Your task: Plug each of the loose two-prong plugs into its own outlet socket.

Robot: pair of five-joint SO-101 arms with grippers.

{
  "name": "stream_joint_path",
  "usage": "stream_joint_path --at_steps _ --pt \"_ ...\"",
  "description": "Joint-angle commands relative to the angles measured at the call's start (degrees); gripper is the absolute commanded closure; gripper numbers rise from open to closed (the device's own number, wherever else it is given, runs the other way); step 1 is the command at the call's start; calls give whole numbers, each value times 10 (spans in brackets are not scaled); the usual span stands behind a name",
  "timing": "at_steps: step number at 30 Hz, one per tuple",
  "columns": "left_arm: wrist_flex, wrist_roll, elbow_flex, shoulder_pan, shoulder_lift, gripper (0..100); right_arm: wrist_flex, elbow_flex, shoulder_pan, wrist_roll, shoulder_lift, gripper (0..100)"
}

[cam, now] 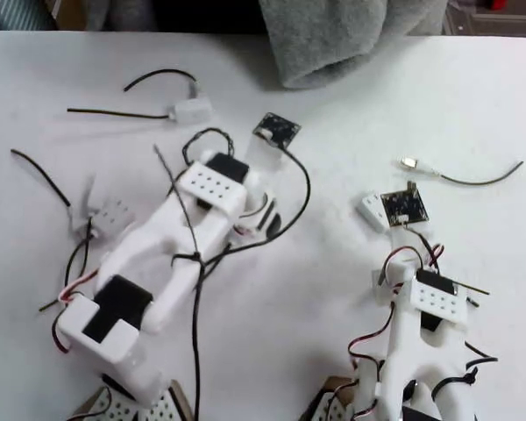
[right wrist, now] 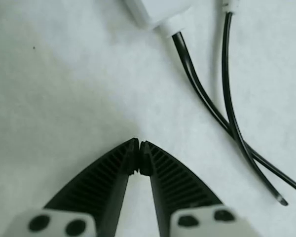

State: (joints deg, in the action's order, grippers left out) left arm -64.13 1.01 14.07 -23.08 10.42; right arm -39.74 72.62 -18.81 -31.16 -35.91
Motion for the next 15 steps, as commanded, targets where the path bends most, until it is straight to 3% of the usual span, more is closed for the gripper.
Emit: stream_joint_path --at_steps 1,6,15 --pt "70 4 29 31 -3 766 7 -2 7 4 -12 981" --pt "112 4 52 92 -3 766 7 -2 7 4 -12 981" --pt "113 4 51 71 4 766 7 -2 7 3 -12 981"
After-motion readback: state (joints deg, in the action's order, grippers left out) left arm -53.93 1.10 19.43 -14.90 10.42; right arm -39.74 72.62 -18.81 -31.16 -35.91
